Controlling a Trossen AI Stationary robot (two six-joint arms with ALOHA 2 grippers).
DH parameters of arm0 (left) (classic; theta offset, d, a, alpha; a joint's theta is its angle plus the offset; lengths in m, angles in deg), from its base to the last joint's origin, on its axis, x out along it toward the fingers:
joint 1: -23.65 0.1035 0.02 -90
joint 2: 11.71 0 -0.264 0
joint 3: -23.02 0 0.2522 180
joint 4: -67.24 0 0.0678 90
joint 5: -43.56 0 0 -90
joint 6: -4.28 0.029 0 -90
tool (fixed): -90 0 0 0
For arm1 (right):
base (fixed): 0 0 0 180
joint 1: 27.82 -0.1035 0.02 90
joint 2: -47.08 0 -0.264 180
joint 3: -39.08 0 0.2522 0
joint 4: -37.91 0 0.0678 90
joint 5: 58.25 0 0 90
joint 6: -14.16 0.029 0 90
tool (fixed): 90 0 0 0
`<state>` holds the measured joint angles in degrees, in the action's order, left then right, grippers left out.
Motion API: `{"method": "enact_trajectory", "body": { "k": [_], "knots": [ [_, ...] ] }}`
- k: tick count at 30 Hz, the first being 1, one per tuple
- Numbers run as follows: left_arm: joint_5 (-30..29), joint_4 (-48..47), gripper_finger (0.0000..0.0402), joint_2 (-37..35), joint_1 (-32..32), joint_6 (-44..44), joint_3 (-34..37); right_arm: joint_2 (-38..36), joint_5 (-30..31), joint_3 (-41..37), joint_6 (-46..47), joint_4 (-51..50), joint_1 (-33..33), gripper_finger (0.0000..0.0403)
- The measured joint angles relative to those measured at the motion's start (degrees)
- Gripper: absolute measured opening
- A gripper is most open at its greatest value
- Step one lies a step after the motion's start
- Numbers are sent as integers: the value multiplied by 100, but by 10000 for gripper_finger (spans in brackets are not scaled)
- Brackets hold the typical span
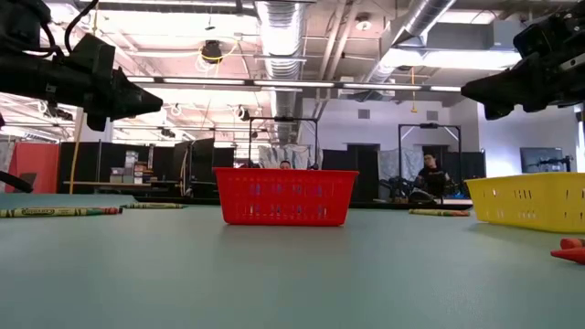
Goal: Sort crayons
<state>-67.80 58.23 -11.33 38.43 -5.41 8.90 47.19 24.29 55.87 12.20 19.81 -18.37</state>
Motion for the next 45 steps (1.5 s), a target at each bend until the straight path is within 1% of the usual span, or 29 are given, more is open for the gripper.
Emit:
{"method": "enact_trajectory", "body": {
  "k": [14, 17, 20, 24, 26, 27, 32, 35, 37, 39, 42, 45],
  "knots": [
    [0, 0, 77, -1, 1, 0, 0, 1, 0, 0, 0, 1, 0, 63],
    [1, 0, 77, -2, -1, 0, -2, 0, 0, -3, -255, 36, -1, 63],
    [-1, 0, 77, 0, -1, -2, 0, 0, 0, -9, -287, 73, 0, 63],
    [7, 0, 77, -1, -1, -455, 0, 2, 22, -21, -398, 226, 0, 63],
    [-91, 8, 77, 0, 1, -534, -1, 2, 257, -22, -684, 542, 0, 63],
    [-176, 6, 77, 0, 3, -545, 0, -1, 468, -20, -738, 693, 0, 63],
    [-170, 6, 77, 0, 3, -587, -1, 77, 1454, -20, -769, 1076, 2, 63],
    [-125, 10, 77, 31, 3, -482, 0, 300, 1933, -20, -767, 1192, 12, 63],
    [-209, 31, 77, 201, 10, -334, -1, 585, 2091, -17, -767, 1353, 96, 63],
    [-342, 149, 77, 498, 14, -205, -2, 935, 2132, -17, -759, 1667, 279, 63],
    [-344, 547, 77, 1130, 16, -9, -2, 1535, 2078, 35, -638, 2289, 602, 63],
    [-346, 970, 77, 1809, 25, 239, -2, 2209, 1947, 362, -432, 2300, 917, 63]
  ]
}}
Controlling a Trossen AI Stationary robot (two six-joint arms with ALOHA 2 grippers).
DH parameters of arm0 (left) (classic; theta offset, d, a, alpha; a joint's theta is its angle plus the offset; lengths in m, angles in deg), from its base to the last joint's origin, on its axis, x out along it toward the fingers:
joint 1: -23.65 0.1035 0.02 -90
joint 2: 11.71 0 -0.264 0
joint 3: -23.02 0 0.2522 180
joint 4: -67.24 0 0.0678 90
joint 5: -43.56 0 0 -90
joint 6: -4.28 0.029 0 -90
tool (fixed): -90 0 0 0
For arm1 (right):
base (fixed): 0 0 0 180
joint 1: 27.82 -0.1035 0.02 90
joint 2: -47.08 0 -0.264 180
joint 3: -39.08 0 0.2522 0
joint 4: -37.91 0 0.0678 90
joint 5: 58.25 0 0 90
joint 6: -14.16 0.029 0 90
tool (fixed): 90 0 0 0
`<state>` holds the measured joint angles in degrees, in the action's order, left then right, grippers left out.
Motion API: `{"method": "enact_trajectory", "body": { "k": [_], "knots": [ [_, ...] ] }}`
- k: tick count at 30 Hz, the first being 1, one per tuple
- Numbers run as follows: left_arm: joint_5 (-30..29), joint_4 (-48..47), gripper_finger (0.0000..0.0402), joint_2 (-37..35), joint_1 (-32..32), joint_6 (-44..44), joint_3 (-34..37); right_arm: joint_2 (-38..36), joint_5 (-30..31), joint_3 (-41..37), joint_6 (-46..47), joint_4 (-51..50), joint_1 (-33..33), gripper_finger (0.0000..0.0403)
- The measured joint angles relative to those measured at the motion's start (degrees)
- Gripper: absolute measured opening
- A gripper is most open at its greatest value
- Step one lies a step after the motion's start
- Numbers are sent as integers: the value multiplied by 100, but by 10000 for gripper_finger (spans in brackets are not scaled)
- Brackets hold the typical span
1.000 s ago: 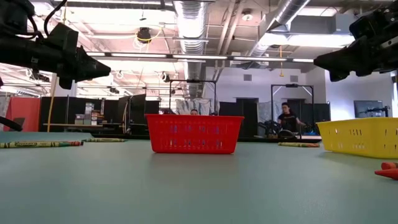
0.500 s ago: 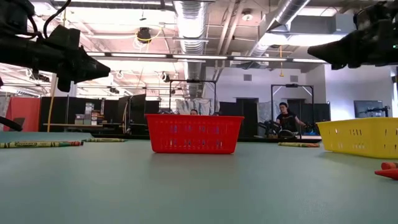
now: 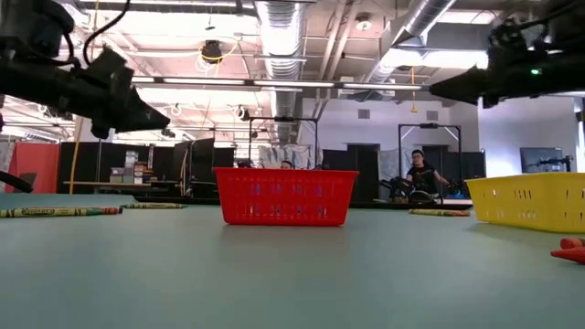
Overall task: Sort crayons
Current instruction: Put the orange crayon into the yellow bin
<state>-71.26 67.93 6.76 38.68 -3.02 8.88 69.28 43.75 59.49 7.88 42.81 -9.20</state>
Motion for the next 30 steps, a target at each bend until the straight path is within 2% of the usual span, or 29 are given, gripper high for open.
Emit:
{"method": "enact_trajectory", "body": {
  "k": [8, 15, 19, 24, 30],
  "knots": [
    [-147, 72, 77, 1274, 222, 301, -322, 2019, -18, 1471, 367, -1167, 531, 63],
    [-117, 103, 77, 1715, 429, 268, -465, 3501, -12, 3166, 1208, -3758, 1261, 65],
    [-103, 318, 77, 1823, 555, 287, -468, 4229, -14, 3674, 1351, -4509, 1655, 75],
    [-101, 705, 77, 1874, 763, 563, -476, 4940, -14, 4035, 1382, -5007, 2007, 111],
    [-101, 1024, 77, 1865, 1085, 890, -476, 5489, -78, 4206, 1338, -5407, 2253, 186]
  ]
}}
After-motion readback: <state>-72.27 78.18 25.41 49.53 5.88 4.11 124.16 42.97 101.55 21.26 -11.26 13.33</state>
